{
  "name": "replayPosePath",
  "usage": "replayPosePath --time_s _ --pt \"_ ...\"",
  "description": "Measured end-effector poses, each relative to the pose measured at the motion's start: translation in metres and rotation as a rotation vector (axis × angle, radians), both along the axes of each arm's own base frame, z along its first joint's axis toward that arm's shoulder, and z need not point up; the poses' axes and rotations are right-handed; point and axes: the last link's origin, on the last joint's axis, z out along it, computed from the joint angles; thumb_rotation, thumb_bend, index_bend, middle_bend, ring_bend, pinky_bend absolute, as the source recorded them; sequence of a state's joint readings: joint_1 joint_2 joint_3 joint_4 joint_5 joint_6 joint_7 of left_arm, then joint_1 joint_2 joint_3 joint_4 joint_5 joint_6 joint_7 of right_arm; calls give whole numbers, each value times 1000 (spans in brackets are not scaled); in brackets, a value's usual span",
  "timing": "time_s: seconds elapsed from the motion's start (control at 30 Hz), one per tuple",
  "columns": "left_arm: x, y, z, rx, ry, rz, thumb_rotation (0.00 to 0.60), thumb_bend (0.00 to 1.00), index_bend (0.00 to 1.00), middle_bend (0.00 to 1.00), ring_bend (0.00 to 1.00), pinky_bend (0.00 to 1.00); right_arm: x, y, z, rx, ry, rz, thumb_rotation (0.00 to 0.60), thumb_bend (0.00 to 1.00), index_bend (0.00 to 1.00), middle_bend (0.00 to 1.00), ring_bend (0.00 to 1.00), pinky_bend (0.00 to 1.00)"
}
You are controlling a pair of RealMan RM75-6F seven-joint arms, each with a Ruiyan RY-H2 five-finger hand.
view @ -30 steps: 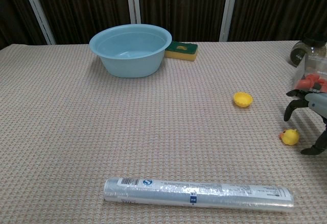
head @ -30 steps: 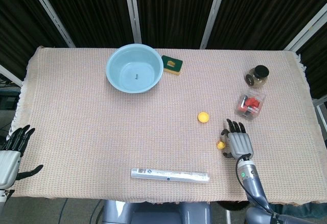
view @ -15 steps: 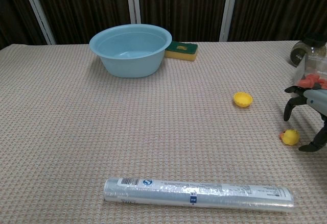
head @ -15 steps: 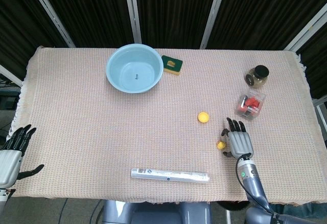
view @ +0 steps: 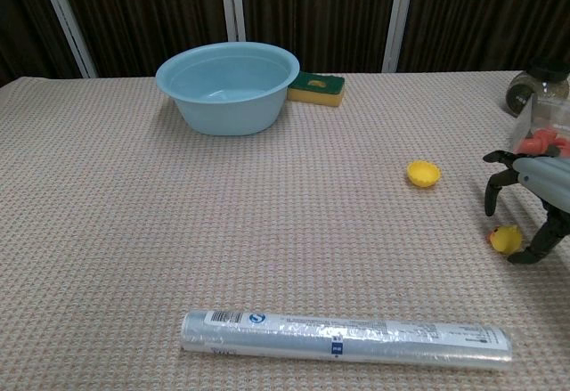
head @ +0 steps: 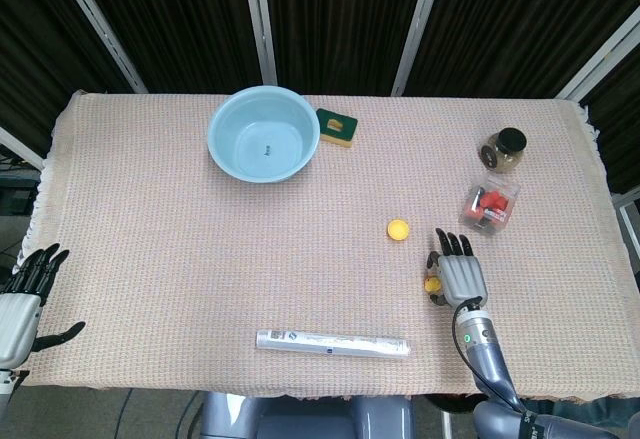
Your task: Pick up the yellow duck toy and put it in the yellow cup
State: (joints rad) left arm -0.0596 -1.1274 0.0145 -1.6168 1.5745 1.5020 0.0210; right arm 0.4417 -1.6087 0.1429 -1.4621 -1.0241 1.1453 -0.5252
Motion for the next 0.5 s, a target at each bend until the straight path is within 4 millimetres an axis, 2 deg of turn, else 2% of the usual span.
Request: replayPosePath --time_s 0.5 --pt "1 0 0 -2 2 2 600 0 0 0 0 219 -2 0 -2 -6 -17 9 600 149 500 0 0 0"
